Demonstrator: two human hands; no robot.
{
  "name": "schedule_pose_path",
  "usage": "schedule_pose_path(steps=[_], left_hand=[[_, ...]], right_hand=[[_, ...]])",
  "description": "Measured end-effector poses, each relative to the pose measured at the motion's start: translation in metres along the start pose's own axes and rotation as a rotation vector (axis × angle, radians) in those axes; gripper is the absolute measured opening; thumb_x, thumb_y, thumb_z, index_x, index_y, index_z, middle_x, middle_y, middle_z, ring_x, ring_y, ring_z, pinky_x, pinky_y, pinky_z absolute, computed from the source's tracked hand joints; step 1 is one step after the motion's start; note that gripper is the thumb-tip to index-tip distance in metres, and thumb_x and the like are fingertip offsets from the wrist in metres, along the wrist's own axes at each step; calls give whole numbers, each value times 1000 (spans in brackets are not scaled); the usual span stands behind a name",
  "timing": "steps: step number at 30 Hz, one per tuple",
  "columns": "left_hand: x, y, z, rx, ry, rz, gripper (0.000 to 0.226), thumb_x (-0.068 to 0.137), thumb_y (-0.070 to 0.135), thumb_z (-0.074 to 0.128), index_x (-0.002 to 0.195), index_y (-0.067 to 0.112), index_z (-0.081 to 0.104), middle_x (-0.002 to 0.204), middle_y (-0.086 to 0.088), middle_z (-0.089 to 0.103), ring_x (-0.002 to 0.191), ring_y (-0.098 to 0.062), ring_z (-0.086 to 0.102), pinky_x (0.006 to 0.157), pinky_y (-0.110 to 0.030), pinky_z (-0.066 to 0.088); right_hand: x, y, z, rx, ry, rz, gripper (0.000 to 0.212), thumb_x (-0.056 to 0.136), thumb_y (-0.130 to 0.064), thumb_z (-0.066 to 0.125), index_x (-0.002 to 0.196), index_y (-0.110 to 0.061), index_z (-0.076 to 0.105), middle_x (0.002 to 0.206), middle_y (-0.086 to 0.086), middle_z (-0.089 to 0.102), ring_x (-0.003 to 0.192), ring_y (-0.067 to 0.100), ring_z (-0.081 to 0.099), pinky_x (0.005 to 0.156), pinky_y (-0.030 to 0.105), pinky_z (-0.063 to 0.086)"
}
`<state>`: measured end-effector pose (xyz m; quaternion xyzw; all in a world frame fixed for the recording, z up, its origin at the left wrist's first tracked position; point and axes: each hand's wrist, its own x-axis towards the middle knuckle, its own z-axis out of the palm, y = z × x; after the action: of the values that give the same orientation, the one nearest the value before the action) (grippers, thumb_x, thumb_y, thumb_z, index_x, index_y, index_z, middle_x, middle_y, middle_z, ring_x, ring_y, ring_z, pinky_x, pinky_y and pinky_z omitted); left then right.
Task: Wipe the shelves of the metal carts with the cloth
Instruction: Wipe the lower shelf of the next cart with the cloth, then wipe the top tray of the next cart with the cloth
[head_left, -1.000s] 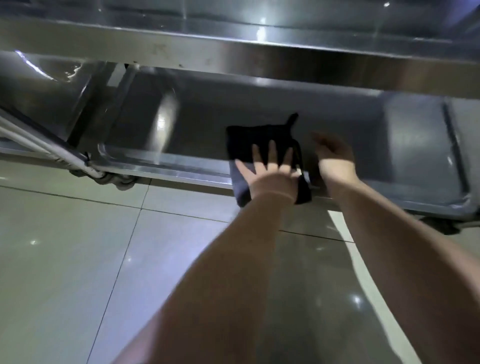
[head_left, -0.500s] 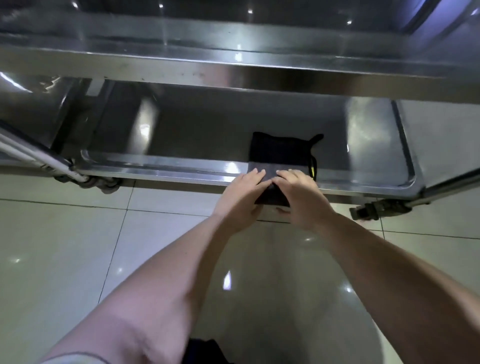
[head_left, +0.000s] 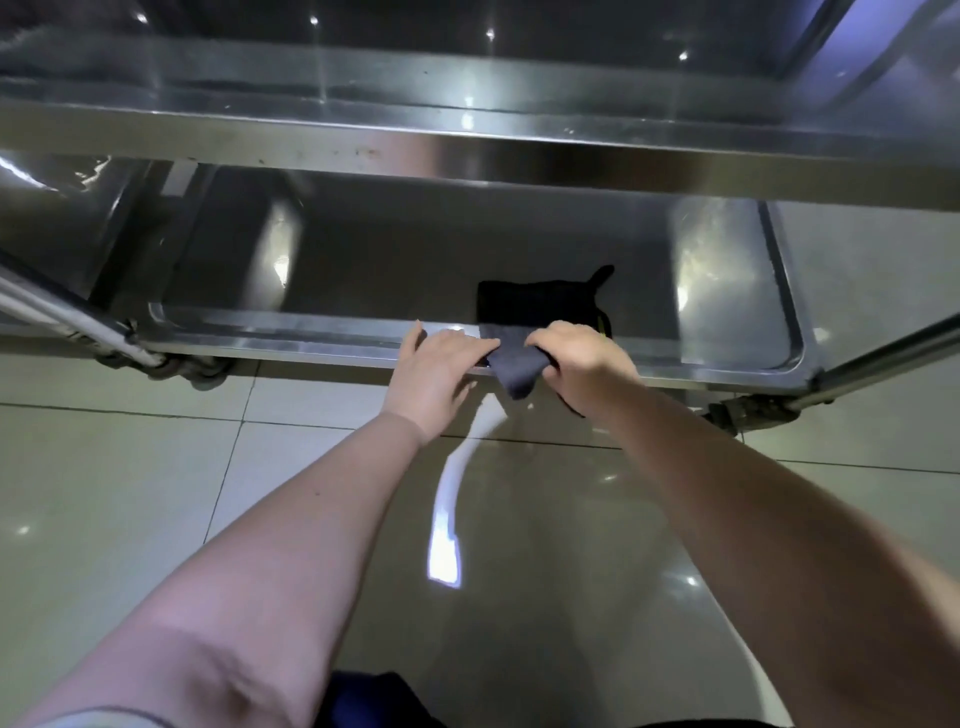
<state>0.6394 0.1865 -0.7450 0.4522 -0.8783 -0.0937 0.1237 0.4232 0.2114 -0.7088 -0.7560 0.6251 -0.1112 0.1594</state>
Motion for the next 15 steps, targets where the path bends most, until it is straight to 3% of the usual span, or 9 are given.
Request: schedule_pose_path(steps=[2,4,6,7,9,12,14,15], left_hand=[[5,-2,-4,-87,53,-36,62,77,21,78,135,25,55,122,0,61,114,-29,52,94,-48,41],[9,7,-17,-164,46,-136,56,80,33,75,132,26,55,128,1,57,120,-26,48,93,-45,42],[10,20,-40,-263,22,-231,34,85,32,70,117,24,61,124,3,61,122,-23,49,97,-44,41],[8,27,-57,-301,-12,-273,22,88,29,66,108,24,61,116,3,64,119,-23,52,101,-45,38],[-1,43,-99,-304,-117,-313,4,93,26,58,97,26,57,88,5,64,93,-23,58,104,-41,33],[-19,69,-181,-276,-142,-247,5,90,24,55,92,23,60,78,6,63,79,-30,58,76,-29,32],[-27,87,-243,-202,-163,-153,11,88,28,54,94,26,64,83,5,66,75,-30,61,74,-29,29],[-29,95,-275,-132,-197,-106,11,90,29,54,94,29,65,82,7,66,71,-25,61,74,-30,31]], right_hand=[[5,-1,-27,223,-118,152,34,79,-2,55,107,-18,65,100,-6,59,92,19,55,77,31,47],[6,-7,-49,397,-121,177,32,79,1,58,103,-16,69,94,-5,64,87,16,57,71,24,43],[-5,-20,-69,476,-105,138,30,78,5,65,102,-12,72,92,-3,65,86,16,58,71,17,38],[-13,-27,-77,495,-97,153,30,77,5,68,103,-10,72,93,-2,65,88,17,59,74,17,39],[-30,-46,-100,536,-127,313,37,78,0,69,110,-18,68,101,-1,66,97,21,62,85,27,46],[-59,-85,-158,708,-411,465,65,69,-23,80,126,-41,53,113,-1,66,96,21,65,76,37,54],[-75,-122,-205,820,-531,438,93,60,-41,90,139,-44,42,126,-8,61,107,12,63,83,31,52],[-80,-146,-228,844,-528,433,90,63,-39,90,140,-41,42,128,-15,59,112,3,58,91,22,47]])
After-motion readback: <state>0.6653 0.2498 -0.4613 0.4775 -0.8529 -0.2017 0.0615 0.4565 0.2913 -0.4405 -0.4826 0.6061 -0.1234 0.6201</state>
